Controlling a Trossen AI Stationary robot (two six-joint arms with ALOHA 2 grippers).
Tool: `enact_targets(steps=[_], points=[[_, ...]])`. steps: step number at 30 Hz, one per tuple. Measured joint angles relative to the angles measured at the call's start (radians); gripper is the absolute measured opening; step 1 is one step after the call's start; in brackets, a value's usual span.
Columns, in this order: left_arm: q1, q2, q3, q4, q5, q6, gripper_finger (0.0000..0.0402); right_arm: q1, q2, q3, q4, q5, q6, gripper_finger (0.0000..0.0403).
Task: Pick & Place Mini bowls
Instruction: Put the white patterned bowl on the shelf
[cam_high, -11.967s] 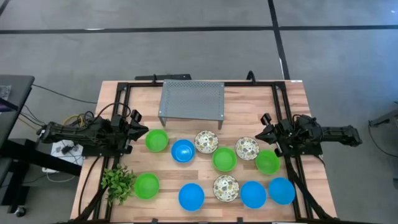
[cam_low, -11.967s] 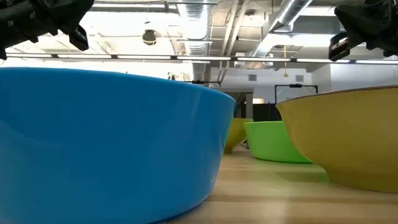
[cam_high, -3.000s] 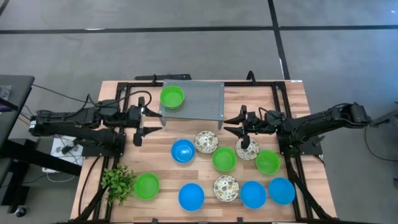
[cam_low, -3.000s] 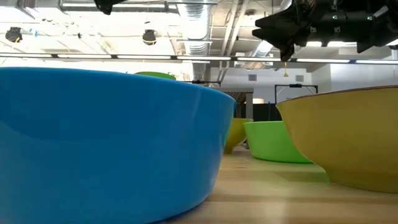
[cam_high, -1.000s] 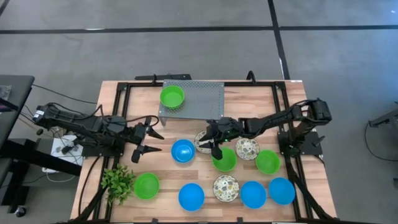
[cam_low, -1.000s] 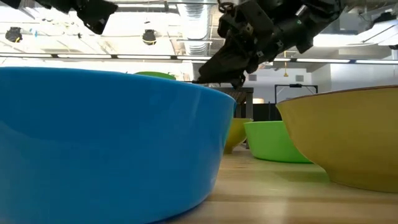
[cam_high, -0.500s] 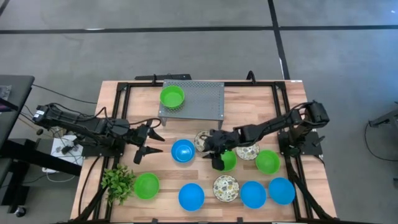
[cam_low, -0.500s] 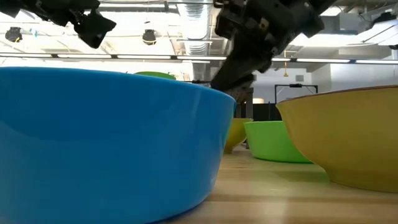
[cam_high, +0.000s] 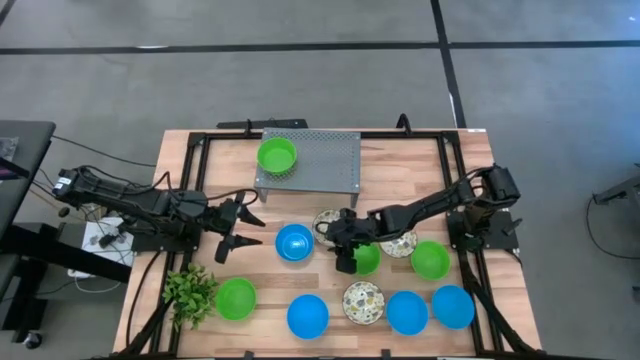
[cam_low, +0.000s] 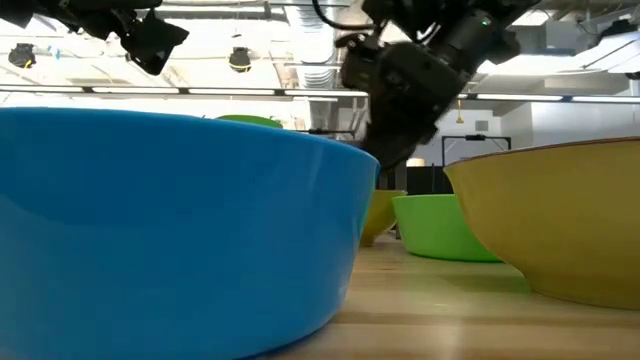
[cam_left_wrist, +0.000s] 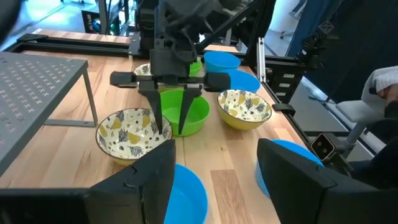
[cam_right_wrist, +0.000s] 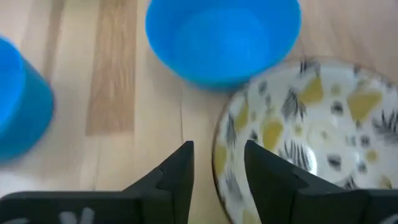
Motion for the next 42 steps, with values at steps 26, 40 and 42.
enact_targets(steps=[26,40,42], points=[[0.000,0.000,0.000,0.000,0.000,0.003,0.0225,-0.009,0.038,0.006,0.015,0.092,-0.040,0.0012],[0.000,0.000,0.000,0.000,0.000,0.003,0.0225,0.054,0.045,0.199,-0.190,0.057,-0.051,0.0010],[0.000,0.000,0.000,0.000,0.000,0.003,0.0225,0.065,0.045,0.232,-0.247,0.088,-0.053,0.0012]])
